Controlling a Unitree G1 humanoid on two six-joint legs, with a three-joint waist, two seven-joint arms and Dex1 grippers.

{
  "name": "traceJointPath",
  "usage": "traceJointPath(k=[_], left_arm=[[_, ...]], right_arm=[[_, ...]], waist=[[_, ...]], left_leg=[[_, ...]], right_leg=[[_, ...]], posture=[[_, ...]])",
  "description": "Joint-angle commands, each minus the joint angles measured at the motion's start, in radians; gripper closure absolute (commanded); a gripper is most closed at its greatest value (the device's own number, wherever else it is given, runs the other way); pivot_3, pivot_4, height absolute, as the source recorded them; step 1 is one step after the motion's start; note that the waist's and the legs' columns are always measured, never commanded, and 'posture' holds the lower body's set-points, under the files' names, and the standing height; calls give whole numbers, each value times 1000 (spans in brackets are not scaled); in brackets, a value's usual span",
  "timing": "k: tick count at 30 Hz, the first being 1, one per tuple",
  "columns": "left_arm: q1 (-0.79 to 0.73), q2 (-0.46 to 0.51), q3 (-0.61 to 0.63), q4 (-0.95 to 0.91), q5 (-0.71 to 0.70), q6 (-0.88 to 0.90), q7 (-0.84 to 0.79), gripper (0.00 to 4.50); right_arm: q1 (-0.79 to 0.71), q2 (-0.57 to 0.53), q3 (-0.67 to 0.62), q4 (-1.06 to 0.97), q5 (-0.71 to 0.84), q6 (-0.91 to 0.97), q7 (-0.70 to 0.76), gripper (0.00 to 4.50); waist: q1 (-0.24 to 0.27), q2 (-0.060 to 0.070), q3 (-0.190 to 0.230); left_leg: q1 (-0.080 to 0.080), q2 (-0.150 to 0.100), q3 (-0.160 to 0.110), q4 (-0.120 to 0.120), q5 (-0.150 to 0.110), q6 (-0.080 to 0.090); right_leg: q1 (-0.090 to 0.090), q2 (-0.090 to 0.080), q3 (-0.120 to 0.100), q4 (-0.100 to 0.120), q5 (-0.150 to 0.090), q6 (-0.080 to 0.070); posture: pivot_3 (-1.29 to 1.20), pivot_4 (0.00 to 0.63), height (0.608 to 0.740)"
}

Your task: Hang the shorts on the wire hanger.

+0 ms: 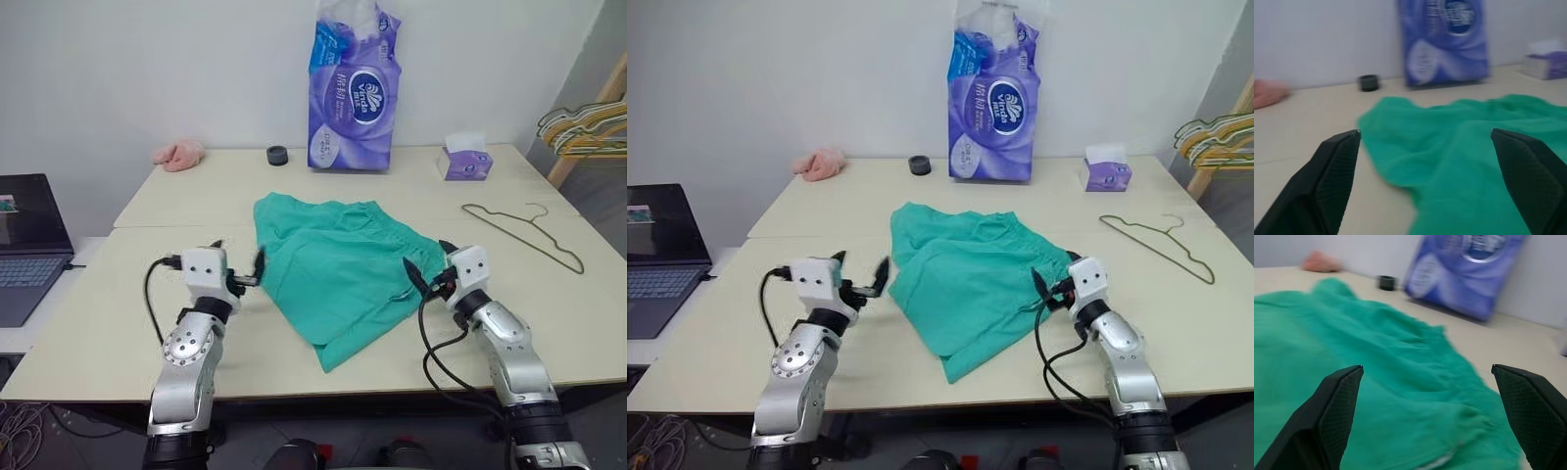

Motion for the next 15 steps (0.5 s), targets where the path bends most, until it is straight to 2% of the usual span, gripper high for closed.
traceJointPath(k=[1,6,8,11,15], left_arm=[[-13,161,-185,-103,-51,95,-300,44],[-43,292,-284,-107,-56,199,-438,44],[-53,316,-313,-101,-49,232,-462,44],[-82,307,-378,-49,17,268,-435,44],[-101,290,-427,-3,82,290,-401,44]], right_arm=[[61,-143,64,-209,91,101,227,0],[113,-271,52,-311,137,201,309,0],[124,-302,40,-333,148,226,320,0],[146,-353,2,-350,144,234,329,0],[151,-367,-24,-348,129,222,311,0]], waist=[[-7,1,0],[-39,1,1],[-47,1,1],[-48,1,1],[-50,0,1]], left_leg=[[0,0,0,0,0,1],[0,1,1,0,-3,6],[0,2,1,0,-3,6],[0,3,1,0,-3,6],[0,3,2,0,-3,6]], right_leg=[[0,0,0,-1,0,0],[0,0,0,-1,-2,2],[0,1,0,-1,-3,5],[0,1,0,-1,-3,5],[0,1,0,-1,-2,5]], posture=[[-24,0,740],[-57,0,740],[-70,0,740],[-101,0,740],[-121,0,740]])
